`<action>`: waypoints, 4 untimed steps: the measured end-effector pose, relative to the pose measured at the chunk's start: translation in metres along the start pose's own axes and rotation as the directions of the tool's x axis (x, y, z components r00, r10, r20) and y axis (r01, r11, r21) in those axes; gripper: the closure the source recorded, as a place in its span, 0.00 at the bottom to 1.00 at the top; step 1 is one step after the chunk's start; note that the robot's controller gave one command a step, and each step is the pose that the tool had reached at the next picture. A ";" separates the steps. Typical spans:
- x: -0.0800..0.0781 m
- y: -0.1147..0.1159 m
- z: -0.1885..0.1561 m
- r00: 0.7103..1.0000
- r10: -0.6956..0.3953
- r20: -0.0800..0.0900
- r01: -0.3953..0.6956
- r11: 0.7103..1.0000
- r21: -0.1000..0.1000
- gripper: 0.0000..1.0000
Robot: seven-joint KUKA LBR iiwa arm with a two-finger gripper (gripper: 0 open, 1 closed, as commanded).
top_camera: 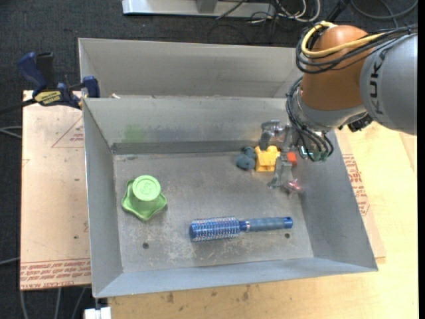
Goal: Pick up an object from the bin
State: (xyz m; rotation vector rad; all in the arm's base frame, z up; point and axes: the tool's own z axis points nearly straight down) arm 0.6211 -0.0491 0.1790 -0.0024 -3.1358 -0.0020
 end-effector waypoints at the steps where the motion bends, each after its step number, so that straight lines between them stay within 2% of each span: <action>1: 0.119 0.034 0.113 0.980 -0.199 -0.001 0.199 0.980 -0.001 0.00; 2: 0.097 0.077 0.079 0.741 -0.671 0.009 0.671 0.741 0.005 0.00; 3: 0.097 0.078 0.077 0.650 -0.760 0.006 0.760 0.650 0.006 0.00; 4: 0.106 0.094 0.111 0.834 -0.552 0.003 0.552 0.834 0.001 0.00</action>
Offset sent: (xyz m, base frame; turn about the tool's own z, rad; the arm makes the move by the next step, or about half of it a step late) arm -0.1167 0.0328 -0.1090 -0.2016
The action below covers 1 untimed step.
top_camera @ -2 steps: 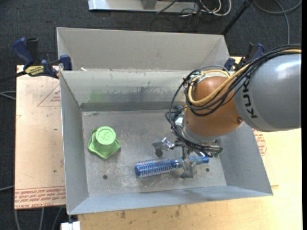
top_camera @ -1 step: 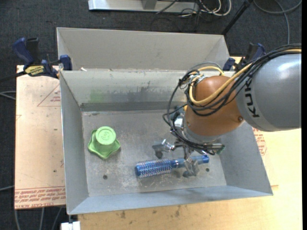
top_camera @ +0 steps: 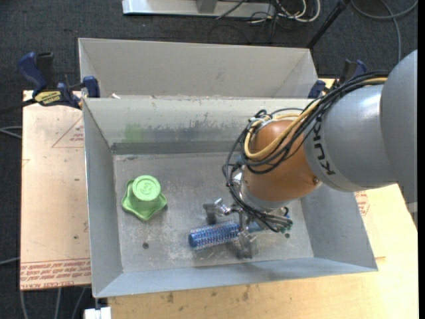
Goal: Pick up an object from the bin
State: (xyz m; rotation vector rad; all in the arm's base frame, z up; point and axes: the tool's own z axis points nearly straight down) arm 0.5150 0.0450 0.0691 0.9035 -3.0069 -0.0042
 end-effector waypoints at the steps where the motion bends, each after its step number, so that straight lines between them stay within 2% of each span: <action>1: 0.000 0.000 0.000 1.000 -0.001 0.001 0.001 1.000 0.001 0.00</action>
Offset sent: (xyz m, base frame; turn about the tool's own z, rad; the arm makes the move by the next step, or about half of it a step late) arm 0.0000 0.0000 0.0000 0.0000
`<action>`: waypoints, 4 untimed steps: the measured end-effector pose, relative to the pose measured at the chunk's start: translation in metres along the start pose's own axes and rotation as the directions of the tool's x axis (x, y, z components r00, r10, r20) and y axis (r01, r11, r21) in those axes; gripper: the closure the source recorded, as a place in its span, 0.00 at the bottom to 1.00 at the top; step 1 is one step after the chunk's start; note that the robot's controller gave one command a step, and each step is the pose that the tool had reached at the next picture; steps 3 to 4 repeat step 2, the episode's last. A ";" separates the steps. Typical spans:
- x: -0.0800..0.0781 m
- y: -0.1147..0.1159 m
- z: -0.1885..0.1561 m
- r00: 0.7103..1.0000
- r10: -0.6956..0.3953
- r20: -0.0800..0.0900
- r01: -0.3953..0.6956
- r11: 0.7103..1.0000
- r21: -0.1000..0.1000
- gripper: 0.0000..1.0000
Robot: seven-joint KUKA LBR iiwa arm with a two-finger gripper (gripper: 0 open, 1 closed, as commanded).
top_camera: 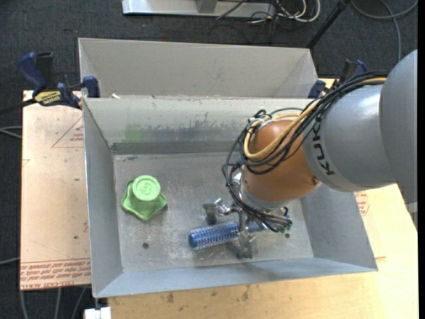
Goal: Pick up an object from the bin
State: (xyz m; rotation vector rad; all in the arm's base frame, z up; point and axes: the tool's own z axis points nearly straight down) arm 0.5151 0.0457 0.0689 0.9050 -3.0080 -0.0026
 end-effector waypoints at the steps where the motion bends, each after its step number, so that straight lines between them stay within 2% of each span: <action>1: 0.000 0.000 0.000 1.000 0.000 0.000 0.000 1.000 0.000 1.00; 2: -0.001 0.001 -0.042 1.000 0.001 0.005 -0.001 1.000 0.003 1.00; 4: -0.001 0.001 -0.042 1.000 0.001 0.005 -0.001 1.000 0.003 1.00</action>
Offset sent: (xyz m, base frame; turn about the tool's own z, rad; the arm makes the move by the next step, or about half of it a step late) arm 0.0000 0.0000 0.0000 0.0000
